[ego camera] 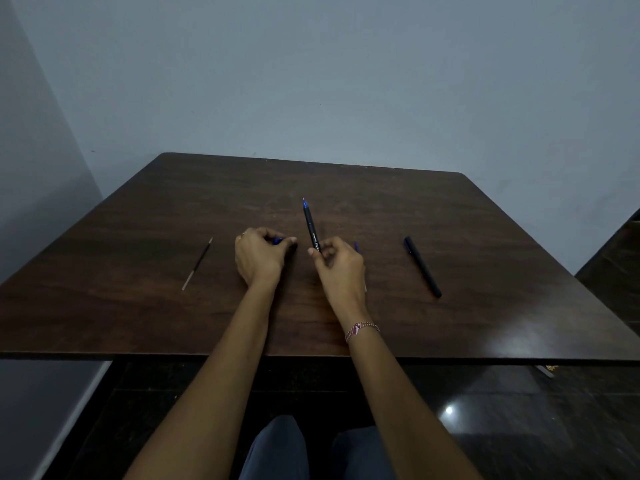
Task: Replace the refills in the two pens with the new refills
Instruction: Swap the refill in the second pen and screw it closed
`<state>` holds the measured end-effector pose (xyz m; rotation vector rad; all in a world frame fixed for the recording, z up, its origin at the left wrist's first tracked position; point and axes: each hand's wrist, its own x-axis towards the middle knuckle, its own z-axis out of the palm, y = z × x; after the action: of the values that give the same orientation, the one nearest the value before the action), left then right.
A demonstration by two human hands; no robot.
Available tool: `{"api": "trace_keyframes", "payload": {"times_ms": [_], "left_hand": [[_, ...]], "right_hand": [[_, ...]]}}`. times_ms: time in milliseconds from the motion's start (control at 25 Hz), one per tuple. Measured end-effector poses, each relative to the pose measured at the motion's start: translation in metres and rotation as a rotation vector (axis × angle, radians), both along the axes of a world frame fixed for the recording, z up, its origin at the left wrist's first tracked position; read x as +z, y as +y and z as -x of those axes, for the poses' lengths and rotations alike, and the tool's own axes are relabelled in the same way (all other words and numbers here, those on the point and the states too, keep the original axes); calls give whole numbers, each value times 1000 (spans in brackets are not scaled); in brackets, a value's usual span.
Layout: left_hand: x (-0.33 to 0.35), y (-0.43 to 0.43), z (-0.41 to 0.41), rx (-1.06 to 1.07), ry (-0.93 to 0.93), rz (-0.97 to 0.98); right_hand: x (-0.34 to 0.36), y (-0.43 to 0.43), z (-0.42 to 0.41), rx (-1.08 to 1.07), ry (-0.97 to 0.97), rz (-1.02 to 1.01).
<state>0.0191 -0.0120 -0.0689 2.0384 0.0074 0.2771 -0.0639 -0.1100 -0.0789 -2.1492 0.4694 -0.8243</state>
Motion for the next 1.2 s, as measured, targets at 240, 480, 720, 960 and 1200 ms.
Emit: {"api": "trace_keyframes", "payload": {"times_ms": [240,480,720,960,1200], "left_hand": [[0,-2,1,22,-26,-284],[-2,-2,-3,91,-130,-16],[1,-2,-2,-457,89,978],[-1,-1,-3,-621,130,1029],[-2,1,-4,-552,131,1018]], "right_hand": [[0,-1,-1,16,-18,-40],[0,-1,-1,40,22,-31],[1,1,-1,135,37,-33],[-2,0,-4,153,17,-54],[-1,0,-2,185,39,-61]]}}
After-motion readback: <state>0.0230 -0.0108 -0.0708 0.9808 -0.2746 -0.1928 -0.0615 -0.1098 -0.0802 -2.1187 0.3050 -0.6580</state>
